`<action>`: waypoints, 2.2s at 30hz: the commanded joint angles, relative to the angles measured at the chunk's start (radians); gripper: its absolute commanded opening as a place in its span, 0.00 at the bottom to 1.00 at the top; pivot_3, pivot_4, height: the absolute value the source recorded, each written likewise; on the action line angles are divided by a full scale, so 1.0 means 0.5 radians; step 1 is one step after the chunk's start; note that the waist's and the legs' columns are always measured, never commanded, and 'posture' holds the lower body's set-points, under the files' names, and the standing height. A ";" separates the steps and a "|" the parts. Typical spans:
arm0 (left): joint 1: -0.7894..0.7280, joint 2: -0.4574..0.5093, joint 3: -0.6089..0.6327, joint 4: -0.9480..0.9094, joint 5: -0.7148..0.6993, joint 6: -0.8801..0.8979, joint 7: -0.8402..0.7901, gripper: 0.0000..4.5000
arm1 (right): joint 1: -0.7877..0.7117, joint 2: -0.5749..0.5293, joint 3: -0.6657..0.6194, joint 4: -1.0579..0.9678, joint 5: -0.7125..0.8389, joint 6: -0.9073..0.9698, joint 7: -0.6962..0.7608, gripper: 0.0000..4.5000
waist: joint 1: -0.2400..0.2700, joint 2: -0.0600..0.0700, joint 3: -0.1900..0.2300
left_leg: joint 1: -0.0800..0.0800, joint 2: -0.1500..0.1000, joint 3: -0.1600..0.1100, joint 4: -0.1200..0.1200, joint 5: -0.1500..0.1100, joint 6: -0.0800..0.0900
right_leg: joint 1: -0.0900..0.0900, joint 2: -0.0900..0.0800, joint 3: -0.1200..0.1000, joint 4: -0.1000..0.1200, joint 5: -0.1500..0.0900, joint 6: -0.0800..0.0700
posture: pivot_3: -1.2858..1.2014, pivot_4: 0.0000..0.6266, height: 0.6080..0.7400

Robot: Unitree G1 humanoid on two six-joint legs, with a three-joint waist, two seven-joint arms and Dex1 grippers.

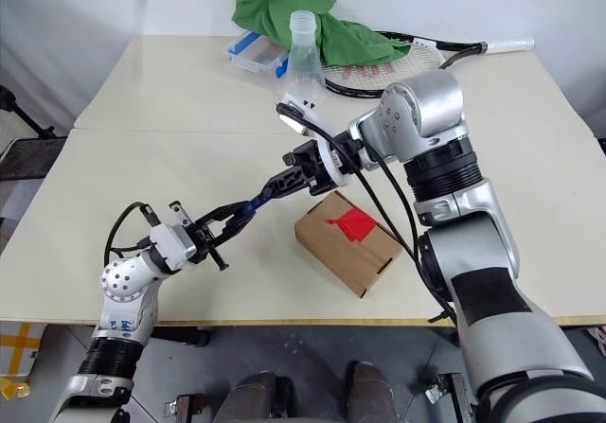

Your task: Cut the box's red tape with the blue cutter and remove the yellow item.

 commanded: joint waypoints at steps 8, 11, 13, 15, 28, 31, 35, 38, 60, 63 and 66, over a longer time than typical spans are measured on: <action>-0.065 0.075 0.019 -0.297 0.000 0.692 0.200 0.57 | -0.095 -0.004 -0.189 -0.077 0.022 0.016 -0.064 0.04 | -0.002 0.000 0.000 | 0.000 0.000 0.000 -0.001 0.000 0.000 | -0.001 0.000 0.000 0.000 0.000 0.000 | 0.52 0.24 1.00; -0.068 0.111 0.062 -0.388 -0.057 0.825 0.202 0.76 | -0.090 -0.034 -0.208 -0.106 0.017 0.014 -0.083 0.04 | 0.000 0.000 0.000 | -0.001 0.000 -0.001 -0.002 0.000 0.000 | -0.001 0.000 0.000 0.000 0.000 0.000 | 0.52 0.24 1.00; -0.061 0.151 0.131 -0.460 -0.147 0.982 0.214 0.90 | -0.087 -0.063 -0.233 -0.101 0.003 -0.011 -0.092 0.04 | 0.000 0.000 0.000 | -0.001 0.000 -0.002 -0.002 0.000 0.000 | -0.001 0.000 0.000 0.000 0.000 0.000 | 0.52 0.24 1.00; 0.050 0.247 0.311 -0.565 -0.362 1.257 0.212 0.98 | -0.084 -0.115 -0.284 -0.072 -0.025 -0.071 -0.111 0.04 | -0.002 -0.002 0.001 | -0.002 0.000 -0.002 -0.002 0.000 0.000 | -0.001 0.001 0.000 -0.001 0.000 0.000 | 0.52 0.24 1.00; 0.626 0.459 0.417 -1.324 -1.116 2.225 0.035 1.00 | 0.118 -0.469 -0.491 -0.267 -0.017 -0.343 -0.073 0.04 | 0.053 0.001 0.005 | -0.004 -0.001 -0.003 -0.005 -0.002 -0.003 | 0.001 0.002 0.004 -0.015 0.000 0.000 | 0.52 0.24 1.00; 0.404 0.363 0.186 -1.486 -1.104 2.348 0.173 1.00 | 0.234 -0.586 -0.631 -0.449 0.035 -0.358 -0.079 0.04 | 0.079 0.001 0.005 | -0.009 -0.002 -0.005 -0.001 -0.001 -0.001 | 0.002 0.002 0.004 -0.018 0.000 0.000 | 0.52 0.24 1.00; 0.155 0.242 -0.080 -1.554 -1.025 2.441 0.260 1.00 | 0.398 -0.683 -0.825 -0.678 0.103 -0.306 -0.155 0.04 | 0.079 0.001 0.005 | -0.011 -0.002 -0.004 0.000 -0.001 -0.001 | 0.001 0.004 0.004 -0.021 0.000 0.000 | 0.52 0.24 1.00; -0.006 0.056 -0.139 -1.484 -1.009 2.366 0.307 0.87 | 0.506 -0.715 -0.948 -0.840 0.157 -0.268 -0.214 0.04 | 0.077 0.002 0.005 | -0.012 -0.002 -0.002 0.000 0.000 -0.001 | 0.001 0.005 0.002 -0.023 0.000 0.000 | 0.52 0.24 1.00; -1.044 0.096 -0.765 -0.904 -0.507 2.918 0.056 0.00 | 1.428 -0.934 -1.117 -2.014 0.331 -0.282 -0.561 0.04 | 0.109 0.002 0.006 | -0.016 -0.002 -0.001 0.003 0.004 0.001 | 0.000 0.006 0.002 -0.027 0.000 0.001 | 0.52 0.24 1.00; -1.091 0.107 -0.859 -0.880 -0.432 2.961 0.026 0.00 | 1.476 -0.984 -1.084 -2.048 0.328 -0.325 -0.568 0.04 | 0.109 0.002 0.006 | -0.017 -0.003 -0.001 0.003 0.004 0.001 | 0.000 0.005 0.002 -0.027 0.000 0.001 | 0.52 0.24 1.00; -1.086 0.135 -0.951 -0.883 -0.333 2.973 0.010 0.00 | 1.497 -1.012 -1.087 -2.067 0.326 -0.351 -0.592 0.04 | 0.108 0.002 0.006 | -0.017 -0.003 -0.001 0.003 0.004 0.001 | 0.000 0.006 0.003 -0.027 0.000 0.001 | 0.52 0.24 1.00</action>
